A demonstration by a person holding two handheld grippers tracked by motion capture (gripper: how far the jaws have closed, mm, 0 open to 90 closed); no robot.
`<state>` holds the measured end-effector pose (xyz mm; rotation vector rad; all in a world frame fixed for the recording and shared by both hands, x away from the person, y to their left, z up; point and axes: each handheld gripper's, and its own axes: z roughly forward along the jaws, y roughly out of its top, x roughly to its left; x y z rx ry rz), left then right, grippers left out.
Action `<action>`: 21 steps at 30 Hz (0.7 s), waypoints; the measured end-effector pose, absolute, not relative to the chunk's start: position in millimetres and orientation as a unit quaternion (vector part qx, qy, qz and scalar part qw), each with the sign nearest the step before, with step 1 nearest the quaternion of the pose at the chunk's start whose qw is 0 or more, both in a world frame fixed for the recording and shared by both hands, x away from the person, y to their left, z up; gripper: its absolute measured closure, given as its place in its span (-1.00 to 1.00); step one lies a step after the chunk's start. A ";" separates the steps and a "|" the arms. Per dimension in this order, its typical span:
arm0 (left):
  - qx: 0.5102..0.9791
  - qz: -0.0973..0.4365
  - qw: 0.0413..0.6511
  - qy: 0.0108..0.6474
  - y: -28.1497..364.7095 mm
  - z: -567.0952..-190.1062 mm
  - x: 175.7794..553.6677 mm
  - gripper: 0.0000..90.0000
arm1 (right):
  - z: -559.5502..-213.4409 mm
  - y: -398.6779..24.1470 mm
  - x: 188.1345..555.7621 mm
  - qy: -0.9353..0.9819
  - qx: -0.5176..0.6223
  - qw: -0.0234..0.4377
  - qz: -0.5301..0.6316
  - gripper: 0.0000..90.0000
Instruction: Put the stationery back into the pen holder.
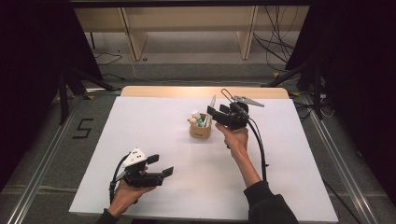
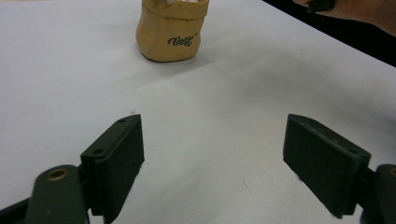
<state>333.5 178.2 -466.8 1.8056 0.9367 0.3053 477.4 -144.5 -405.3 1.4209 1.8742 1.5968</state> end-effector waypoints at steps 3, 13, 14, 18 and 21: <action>0.748 0.129 0.521 0.390 179.0 -466.2 333.1 -0.56 | -401.5 -150.1 472.3 0.654 0.488 0.147 0.559 -0.18; 0.741 0.127 0.532 0.390 184.5 -464.7 333.4 -0.56 | -394.1 -160.2 448.0 0.663 0.466 0.134 0.571 -0.24; 0.741 0.126 0.532 0.390 184.8 -464.5 333.4 -0.56 | -393.9 -161.3 445.0 0.665 0.463 0.131 0.571 -0.24; 0.741 0.126 0.533 0.388 186.4 -464.0 333.6 -0.56 | -393.0 -164.2 436.1 0.669 0.454 0.125 0.575 -0.26; 0.740 0.125 0.535 0.388 187.2 -463.6 333.4 -0.56 | -392.7 -166.1 430.0 0.673 0.448 0.122 0.575 -0.29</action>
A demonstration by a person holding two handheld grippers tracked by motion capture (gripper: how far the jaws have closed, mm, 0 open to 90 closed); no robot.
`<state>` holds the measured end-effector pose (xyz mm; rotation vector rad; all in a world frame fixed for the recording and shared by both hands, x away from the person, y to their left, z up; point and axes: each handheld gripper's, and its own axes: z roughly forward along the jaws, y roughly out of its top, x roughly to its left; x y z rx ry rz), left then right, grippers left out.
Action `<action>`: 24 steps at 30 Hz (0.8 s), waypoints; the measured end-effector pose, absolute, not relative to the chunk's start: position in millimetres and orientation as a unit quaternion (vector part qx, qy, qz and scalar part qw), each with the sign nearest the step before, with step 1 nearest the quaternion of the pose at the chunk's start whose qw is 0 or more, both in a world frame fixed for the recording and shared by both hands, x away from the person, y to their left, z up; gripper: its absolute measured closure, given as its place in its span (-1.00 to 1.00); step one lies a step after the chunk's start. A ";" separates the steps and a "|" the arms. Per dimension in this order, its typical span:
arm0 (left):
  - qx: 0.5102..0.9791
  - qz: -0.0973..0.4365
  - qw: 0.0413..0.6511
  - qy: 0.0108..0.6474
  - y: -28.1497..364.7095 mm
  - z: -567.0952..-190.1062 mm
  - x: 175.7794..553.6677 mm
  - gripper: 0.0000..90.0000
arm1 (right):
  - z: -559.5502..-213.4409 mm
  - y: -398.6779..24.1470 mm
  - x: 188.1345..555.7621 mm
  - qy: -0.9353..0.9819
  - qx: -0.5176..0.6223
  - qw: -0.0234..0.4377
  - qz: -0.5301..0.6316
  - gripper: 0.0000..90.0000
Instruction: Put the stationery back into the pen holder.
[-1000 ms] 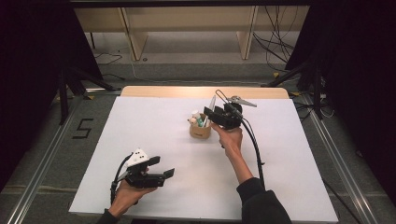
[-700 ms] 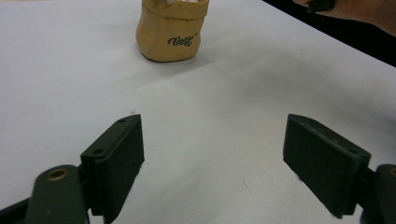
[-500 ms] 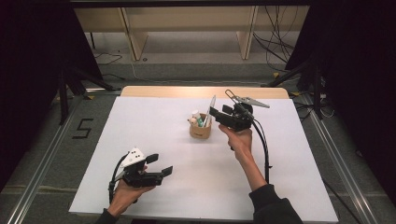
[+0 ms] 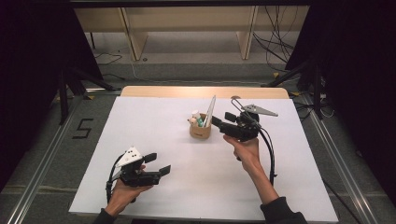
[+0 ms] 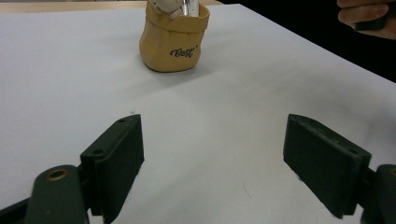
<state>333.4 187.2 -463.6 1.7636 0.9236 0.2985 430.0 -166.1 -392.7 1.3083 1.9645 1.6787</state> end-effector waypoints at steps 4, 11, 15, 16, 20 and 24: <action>0.738 0.123 0.537 0.389 188.3 -463.6 333.5 -0.56 | -393.0 -168.6 423.8 0.679 0.443 0.119 0.573 -0.34; 0.737 0.121 0.541 0.386 190.2 -462.8 333.2 -0.59 | -392.8 -170.7 411.6 0.690 0.429 0.120 0.570 -0.40; 0.736 0.119 0.542 0.388 190.8 -463.0 333.2 -0.60 | -394.5 -171.4 404.8 0.699 0.422 0.124 0.564 -0.42; 0.736 0.120 0.542 0.387 191.1 -462.8 333.0 -0.60 | -394.9 -171.9 403.4 0.700 0.421 0.122 0.564 -0.43; 0.737 0.121 0.541 0.386 192.1 -462.7 332.5 -0.60 | -396.6 -175.0 398.4 0.702 0.415 0.125 0.565 -0.43; 0.738 0.121 0.541 0.385 192.5 -462.8 332.0 -0.60 | -399.5 -179.4 392.4 0.704 0.413 0.128 0.563 -0.43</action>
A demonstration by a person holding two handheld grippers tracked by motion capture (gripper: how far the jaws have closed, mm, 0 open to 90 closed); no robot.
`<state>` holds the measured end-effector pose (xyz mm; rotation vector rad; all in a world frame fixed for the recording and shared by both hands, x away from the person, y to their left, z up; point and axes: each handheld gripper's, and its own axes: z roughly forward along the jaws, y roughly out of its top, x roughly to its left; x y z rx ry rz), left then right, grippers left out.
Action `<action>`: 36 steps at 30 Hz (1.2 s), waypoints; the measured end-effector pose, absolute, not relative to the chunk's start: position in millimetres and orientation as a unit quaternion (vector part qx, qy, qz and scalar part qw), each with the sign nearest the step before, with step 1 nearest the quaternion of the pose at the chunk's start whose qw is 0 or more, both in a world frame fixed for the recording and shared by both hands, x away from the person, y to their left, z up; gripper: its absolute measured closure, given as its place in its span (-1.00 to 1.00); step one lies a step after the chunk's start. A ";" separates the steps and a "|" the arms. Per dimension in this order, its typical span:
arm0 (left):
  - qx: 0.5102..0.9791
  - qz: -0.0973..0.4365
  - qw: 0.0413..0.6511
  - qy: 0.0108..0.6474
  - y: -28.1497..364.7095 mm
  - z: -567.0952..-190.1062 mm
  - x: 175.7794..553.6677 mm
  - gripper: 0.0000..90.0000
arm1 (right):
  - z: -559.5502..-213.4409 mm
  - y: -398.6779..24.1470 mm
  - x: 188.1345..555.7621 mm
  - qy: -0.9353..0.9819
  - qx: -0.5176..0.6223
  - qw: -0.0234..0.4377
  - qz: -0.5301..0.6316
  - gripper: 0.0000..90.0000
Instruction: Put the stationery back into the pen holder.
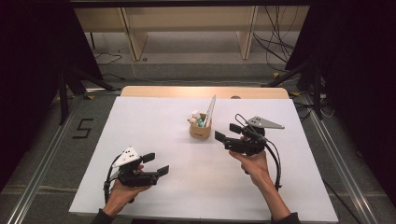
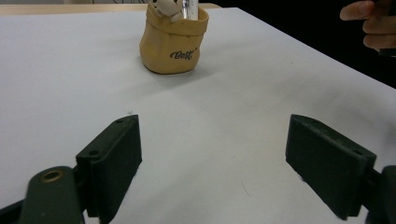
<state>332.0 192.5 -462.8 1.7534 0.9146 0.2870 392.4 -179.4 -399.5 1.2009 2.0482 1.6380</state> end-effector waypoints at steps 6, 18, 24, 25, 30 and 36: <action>0.741 0.118 0.540 0.383 191.6 -463.1 330.8 -0.61 | -401.0 -184.8 380.0 0.712 0.400 0.136 0.561 -0.45; 0.744 0.118 0.539 0.377 191.8 -462.7 328.3 -0.61 | -414.6 -201.3 351.3 0.712 0.397 0.136 0.563 -0.45; 0.743 0.118 0.540 0.377 192.5 -462.4 327.3 -0.61 | -420.6 -204.1 338.1 0.721 0.389 0.141 0.556 -0.45; 0.743 0.117 0.540 0.377 192.6 -462.4 327.1 -0.61 | -422.0 -204.5 336.2 0.723 0.387 0.142 0.555 -0.46; 0.744 0.117 0.540 0.374 193.0 -462.3 326.1 -0.61 | -426.3 -207.0 329.3 0.724 0.387 0.141 0.553 -0.47; 0.745 0.115 0.542 0.371 193.0 -461.9 324.1 -0.61 | -431.6 -212.4 318.3 0.724 0.387 0.141 0.554 -0.47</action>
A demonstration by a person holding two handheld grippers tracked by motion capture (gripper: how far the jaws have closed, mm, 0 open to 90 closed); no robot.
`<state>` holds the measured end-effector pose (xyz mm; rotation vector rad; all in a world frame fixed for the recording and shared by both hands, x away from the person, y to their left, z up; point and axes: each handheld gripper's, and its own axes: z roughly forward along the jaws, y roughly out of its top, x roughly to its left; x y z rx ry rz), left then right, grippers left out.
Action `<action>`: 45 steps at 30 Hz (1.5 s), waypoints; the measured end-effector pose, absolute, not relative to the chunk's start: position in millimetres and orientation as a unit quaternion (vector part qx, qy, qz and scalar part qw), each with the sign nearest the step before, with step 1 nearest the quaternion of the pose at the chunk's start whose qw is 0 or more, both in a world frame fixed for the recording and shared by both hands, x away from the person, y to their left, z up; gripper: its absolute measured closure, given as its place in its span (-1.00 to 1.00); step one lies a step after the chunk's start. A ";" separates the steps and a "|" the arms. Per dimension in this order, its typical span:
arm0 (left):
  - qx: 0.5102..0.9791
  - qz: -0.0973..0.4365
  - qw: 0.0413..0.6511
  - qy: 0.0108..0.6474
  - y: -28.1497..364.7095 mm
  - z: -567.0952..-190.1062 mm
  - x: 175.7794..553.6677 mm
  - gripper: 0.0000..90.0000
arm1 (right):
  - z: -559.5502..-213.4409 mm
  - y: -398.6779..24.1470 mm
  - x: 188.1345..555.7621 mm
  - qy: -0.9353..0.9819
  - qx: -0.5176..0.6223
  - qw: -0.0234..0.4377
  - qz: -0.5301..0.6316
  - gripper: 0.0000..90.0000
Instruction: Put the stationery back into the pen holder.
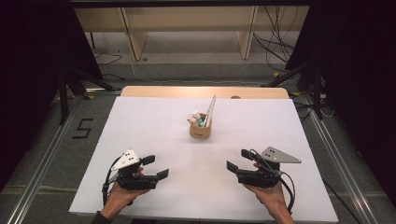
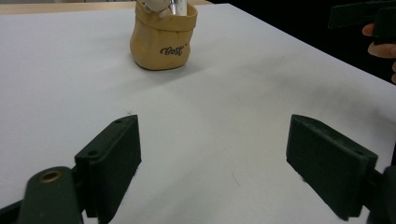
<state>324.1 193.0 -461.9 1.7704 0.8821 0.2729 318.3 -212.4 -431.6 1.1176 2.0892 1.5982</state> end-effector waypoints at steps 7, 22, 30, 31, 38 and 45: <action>0.751 0.114 0.537 0.366 192.1 -462.7 322.6 -0.61 | -437.1 -216.4 307.8 0.730 0.384 0.147 0.546 -0.49; 0.757 0.111 0.532 0.363 191.3 -464.3 319.3 -0.62 | -447.3 -222.6 295.9 0.741 0.385 0.155 0.528 -0.52; 0.761 0.110 0.531 0.357 188.6 -466.4 315.4 -0.62 | -453.8 -227.3 291.0 0.746 0.384 0.162 0.520 -0.52; 0.760 0.110 0.531 0.357 188.4 -466.6 315.2 -0.63 | -454.5 -227.8 290.3 0.745 0.385 0.161 0.520 -0.52; 0.759 0.103 0.534 0.358 189.4 -467.3 315.2 -0.63 | -460.4 -228.4 286.3 0.748 0.387 0.155 0.517 -0.52; 0.758 0.105 0.535 0.359 191.2 -467.1 315.9 -0.63 | -460.8 -230.2 287.4 0.744 0.387 0.162 0.519 -0.52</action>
